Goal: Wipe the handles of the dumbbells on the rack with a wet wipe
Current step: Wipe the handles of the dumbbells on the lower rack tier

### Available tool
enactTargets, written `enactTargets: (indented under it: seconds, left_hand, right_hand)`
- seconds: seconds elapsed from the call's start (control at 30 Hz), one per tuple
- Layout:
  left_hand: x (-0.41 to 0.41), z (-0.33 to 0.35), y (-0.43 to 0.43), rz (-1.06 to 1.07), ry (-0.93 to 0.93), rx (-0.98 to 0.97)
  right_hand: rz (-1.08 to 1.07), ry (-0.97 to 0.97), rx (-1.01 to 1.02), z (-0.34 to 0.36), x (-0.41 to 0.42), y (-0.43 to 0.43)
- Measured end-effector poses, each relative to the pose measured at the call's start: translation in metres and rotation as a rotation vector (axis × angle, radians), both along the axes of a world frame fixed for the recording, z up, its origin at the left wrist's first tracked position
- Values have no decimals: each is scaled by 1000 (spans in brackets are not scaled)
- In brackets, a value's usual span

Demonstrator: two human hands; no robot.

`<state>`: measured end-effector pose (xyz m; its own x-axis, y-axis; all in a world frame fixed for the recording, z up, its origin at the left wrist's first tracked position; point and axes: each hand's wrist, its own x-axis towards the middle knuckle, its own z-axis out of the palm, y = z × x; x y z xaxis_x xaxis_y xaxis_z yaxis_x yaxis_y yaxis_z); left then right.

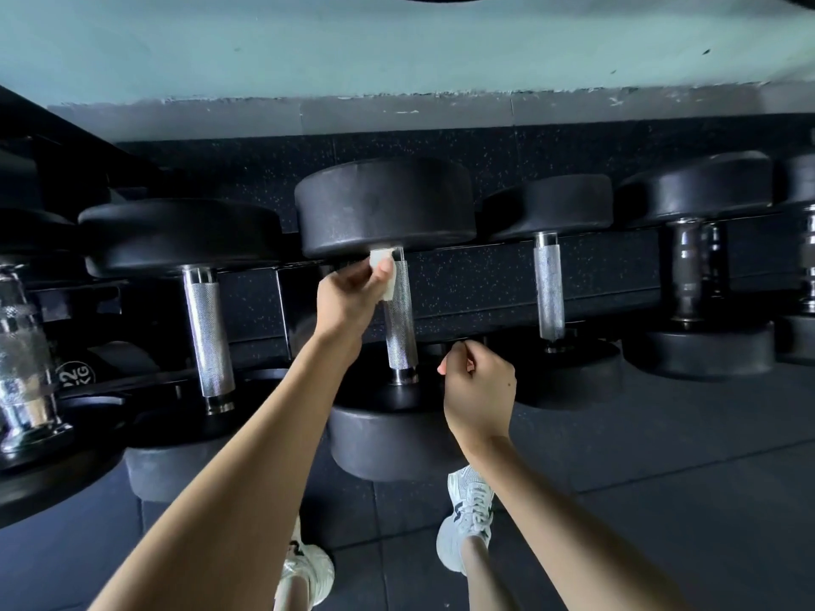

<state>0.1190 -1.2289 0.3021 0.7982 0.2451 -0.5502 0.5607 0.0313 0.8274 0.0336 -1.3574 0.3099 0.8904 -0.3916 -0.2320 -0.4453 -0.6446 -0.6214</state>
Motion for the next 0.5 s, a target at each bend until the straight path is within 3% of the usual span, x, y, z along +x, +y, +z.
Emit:
enactTargets:
  seconds: [0.37, 0.5]
  left_hand:
    - [-49, -8, 16, -577, 201, 456]
    - [-60, -1, 15, -512, 234, 449]
  right_hand:
    - [-4, -17, 4, 4, 0, 1]
    - [-9, -3, -12, 4, 0, 1]
